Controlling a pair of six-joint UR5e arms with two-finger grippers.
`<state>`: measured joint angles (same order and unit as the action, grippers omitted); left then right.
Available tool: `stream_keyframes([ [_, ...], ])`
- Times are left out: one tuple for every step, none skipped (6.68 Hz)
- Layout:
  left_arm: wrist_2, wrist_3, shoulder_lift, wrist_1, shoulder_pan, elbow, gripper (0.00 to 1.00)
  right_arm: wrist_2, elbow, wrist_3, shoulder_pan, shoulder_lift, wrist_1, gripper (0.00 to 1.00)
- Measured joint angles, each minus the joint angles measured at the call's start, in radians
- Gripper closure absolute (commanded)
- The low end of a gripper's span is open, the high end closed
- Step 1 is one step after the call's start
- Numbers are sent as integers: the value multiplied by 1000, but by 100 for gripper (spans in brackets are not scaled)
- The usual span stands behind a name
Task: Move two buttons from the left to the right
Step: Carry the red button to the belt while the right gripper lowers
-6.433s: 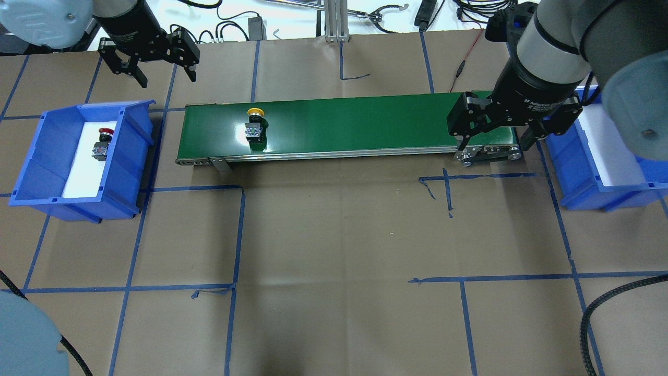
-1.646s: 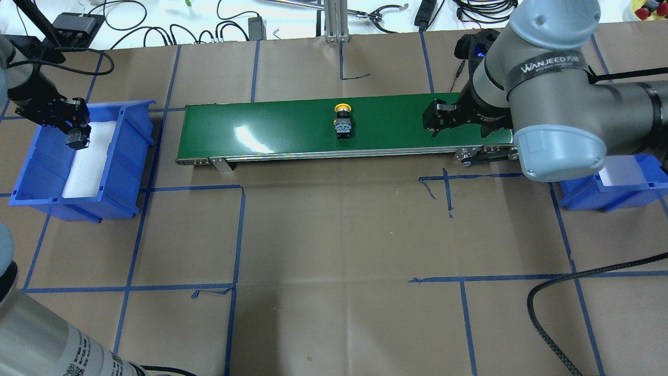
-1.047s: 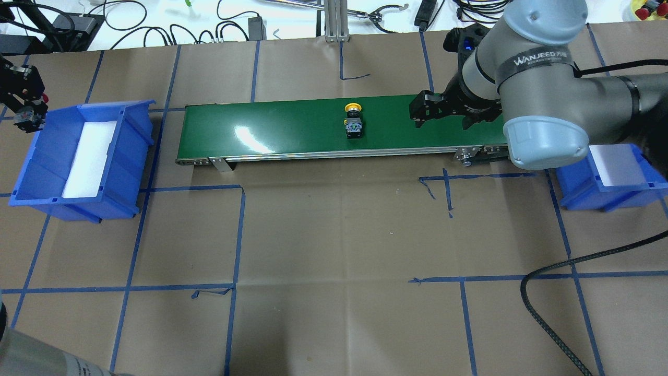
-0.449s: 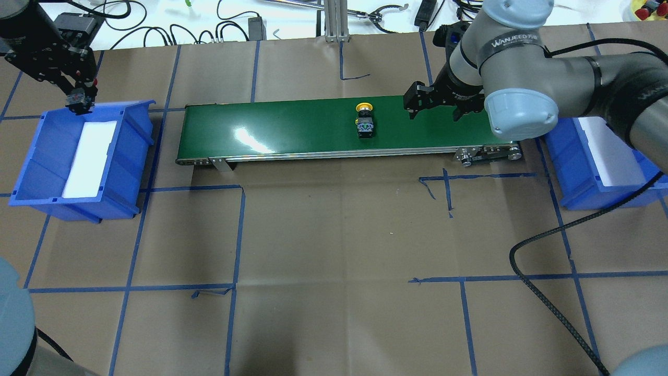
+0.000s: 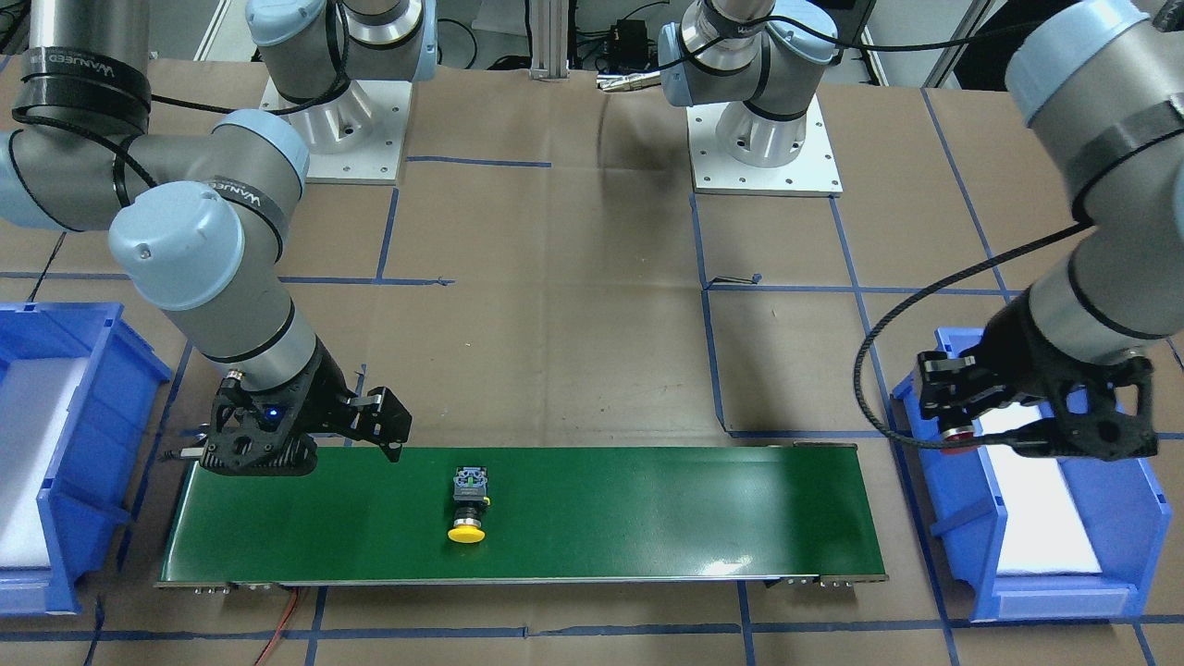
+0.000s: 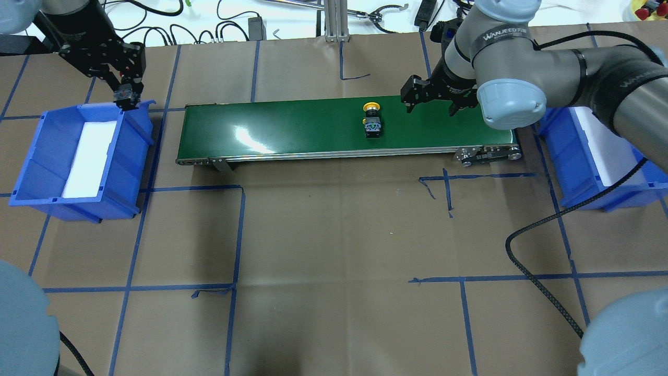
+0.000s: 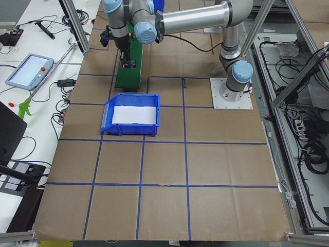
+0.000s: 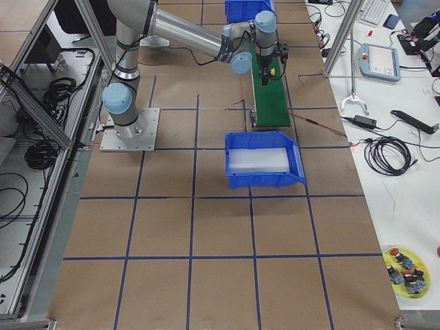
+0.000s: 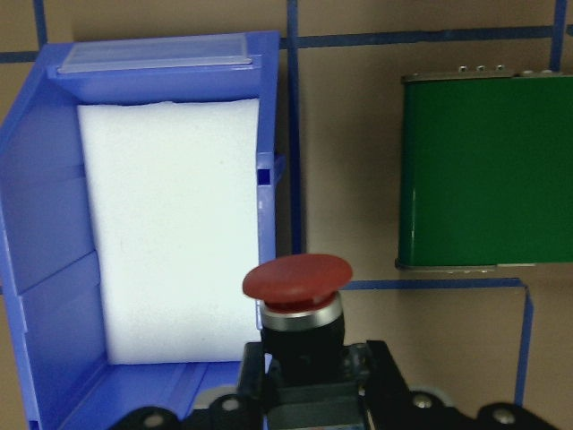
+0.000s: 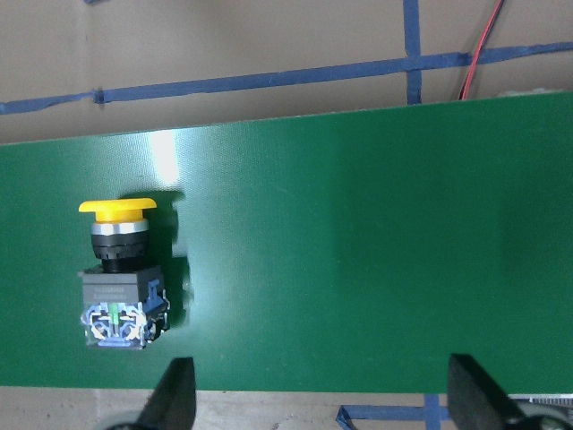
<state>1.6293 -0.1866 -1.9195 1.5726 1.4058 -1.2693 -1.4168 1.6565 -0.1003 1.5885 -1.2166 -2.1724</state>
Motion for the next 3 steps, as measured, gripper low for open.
stream_keyframes([
  [-10,69,-1,0,56,-1,100,4,-20,-29,2,27,-2,0],
  [-16,103,-2,-1,88,-6,100,1,-49,-42,8,57,-3,0],
  [-18,106,-8,-18,100,-20,100,-6,-80,-47,24,83,-3,0],
])
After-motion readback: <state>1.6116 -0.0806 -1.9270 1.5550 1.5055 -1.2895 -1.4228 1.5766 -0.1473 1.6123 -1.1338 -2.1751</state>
